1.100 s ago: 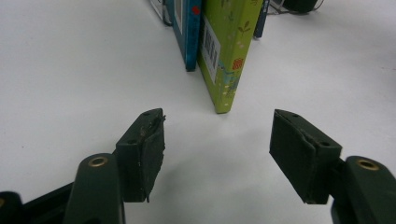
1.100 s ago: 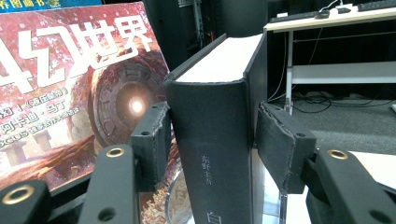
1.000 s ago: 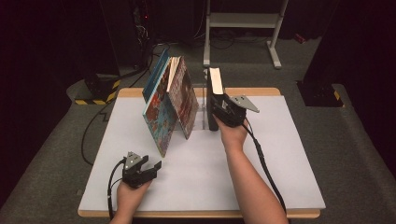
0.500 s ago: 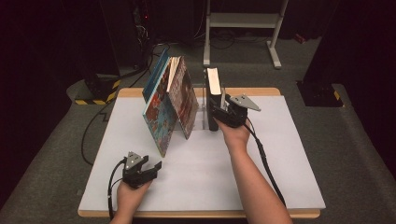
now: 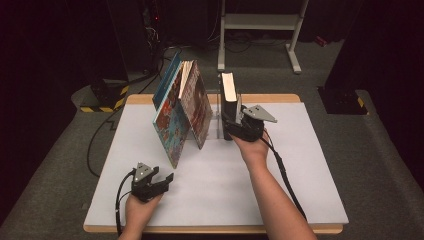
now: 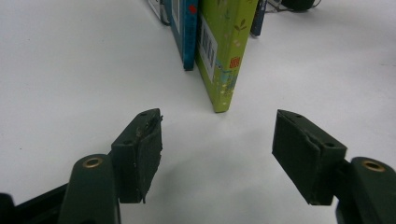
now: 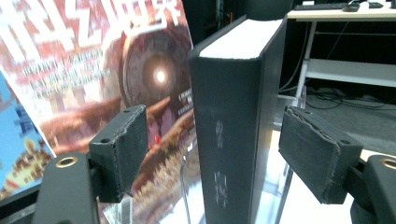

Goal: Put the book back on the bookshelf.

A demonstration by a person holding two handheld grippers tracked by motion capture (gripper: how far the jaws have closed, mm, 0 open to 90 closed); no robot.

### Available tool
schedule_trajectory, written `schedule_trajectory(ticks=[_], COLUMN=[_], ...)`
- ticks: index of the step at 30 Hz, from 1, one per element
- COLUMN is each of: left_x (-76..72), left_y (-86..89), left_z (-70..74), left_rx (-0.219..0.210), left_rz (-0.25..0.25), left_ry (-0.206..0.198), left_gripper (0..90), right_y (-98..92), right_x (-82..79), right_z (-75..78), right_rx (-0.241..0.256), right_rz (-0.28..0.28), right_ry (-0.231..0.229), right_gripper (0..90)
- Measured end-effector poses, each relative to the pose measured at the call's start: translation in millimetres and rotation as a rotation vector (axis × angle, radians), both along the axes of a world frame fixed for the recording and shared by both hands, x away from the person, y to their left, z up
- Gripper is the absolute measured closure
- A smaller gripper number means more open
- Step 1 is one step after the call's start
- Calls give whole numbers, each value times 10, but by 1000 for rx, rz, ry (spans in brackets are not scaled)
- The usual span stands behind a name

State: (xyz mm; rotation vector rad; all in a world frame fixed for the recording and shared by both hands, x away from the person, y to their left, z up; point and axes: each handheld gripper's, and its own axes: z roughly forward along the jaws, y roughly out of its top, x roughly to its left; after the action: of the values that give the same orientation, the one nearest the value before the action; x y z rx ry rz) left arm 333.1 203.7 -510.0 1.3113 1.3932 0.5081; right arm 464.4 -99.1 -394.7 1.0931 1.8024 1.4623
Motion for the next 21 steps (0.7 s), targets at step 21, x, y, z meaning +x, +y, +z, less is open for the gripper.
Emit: schedule_trajectory(ticks=[21], left_x=[-30], left_y=[-8], left_z=[4], left_rx=[14], left_rz=[-19], left_ry=[-22], left_gripper=[269], right_y=[-235], right_x=[-299], right_z=[-224], right_rx=[-42], right_rz=[38], right_ry=[53], right_gripper=[143])
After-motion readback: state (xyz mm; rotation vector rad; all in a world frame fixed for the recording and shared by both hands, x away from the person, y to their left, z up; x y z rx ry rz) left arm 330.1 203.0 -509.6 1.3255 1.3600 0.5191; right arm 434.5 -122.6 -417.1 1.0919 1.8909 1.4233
